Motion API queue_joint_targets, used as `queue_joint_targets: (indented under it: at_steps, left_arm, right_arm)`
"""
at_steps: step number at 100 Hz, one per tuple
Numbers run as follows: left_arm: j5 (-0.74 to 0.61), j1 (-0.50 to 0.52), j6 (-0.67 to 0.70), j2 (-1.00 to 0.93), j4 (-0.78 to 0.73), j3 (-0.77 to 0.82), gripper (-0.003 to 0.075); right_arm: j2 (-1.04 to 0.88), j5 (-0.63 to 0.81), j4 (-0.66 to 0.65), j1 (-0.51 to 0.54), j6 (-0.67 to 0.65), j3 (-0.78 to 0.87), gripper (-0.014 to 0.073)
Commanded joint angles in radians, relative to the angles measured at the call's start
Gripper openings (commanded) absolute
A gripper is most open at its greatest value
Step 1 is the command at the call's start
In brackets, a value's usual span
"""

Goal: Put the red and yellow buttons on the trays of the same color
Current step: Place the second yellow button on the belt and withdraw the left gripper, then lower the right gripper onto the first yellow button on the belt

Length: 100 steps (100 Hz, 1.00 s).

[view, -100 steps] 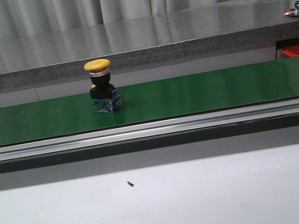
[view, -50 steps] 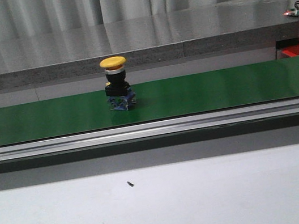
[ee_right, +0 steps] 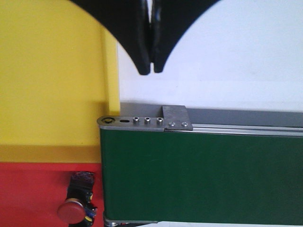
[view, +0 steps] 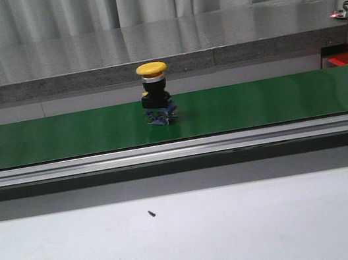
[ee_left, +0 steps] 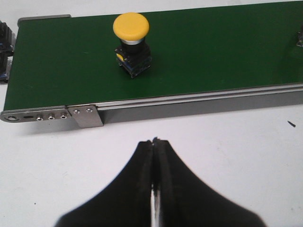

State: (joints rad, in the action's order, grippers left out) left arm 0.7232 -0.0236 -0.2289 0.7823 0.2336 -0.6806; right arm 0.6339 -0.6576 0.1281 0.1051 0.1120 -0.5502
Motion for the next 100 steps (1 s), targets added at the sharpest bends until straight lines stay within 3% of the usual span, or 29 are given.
queue_joint_targets:
  at_steps: [1,50,100]
  left_arm:
    - [-0.06,-0.007,0.0,-0.008,0.021,-0.027,-0.002]
    - [-0.06,-0.007,0.0,-0.008,0.021,-0.027,-0.002]
    - [-0.06,-0.007,0.0,-0.008,0.021,-0.027,-0.002]
  right_arm:
    - [-0.002,0.061,-0.007,-0.001,0.002,-0.024,-0.0066]
    - [0.013,0.023,0.032,-0.001,0.002,-0.067,-0.0066]
    - [0.333,-0.22,0.045,-0.001,0.04,-0.415,-0.0066]
